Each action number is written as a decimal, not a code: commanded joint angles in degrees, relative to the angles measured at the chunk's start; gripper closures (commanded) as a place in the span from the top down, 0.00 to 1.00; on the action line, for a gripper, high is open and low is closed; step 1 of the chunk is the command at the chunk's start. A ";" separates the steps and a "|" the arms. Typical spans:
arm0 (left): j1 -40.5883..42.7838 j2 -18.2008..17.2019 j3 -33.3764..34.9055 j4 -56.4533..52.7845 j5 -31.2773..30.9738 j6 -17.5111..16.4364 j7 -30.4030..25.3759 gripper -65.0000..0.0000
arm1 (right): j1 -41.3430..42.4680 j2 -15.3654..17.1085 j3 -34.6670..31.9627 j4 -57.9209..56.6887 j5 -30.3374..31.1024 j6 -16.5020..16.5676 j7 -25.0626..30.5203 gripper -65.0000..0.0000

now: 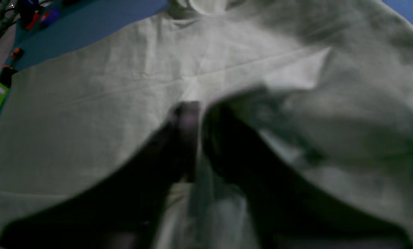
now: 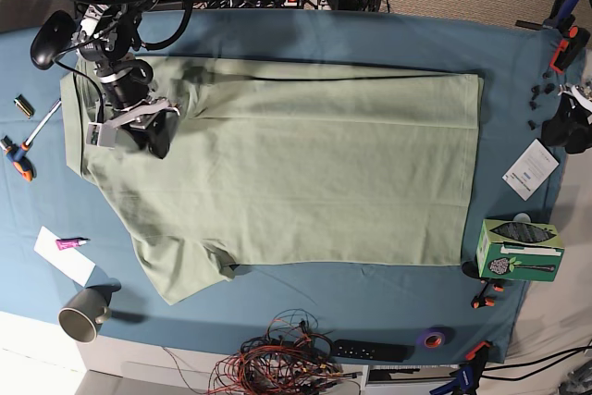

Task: Fold the T-shirt properly
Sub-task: 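Fold the grasped sleeve inward over the shirt body with the right gripper, then open the right gripper and raise it away from the sleeve, then grasp the shirt's folded edge at both ends with both grippers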

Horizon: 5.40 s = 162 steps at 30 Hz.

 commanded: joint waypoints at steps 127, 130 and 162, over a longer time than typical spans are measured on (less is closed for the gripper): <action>7.34 -1.40 -0.26 0.83 -2.38 -0.15 2.47 0.46 | -11.58 3.17 14.21 0.96 6.82 -17.62 -4.37 0.49; 7.34 -1.40 -0.26 0.83 -2.36 -0.13 2.47 0.46 | -11.58 3.17 13.62 0.96 6.56 -17.59 -4.13 0.39; 3.19 6.08 20.33 0.74 11.91 12.24 -2.38 0.54 | -10.51 3.21 13.57 0.96 5.75 -11.80 -4.20 0.00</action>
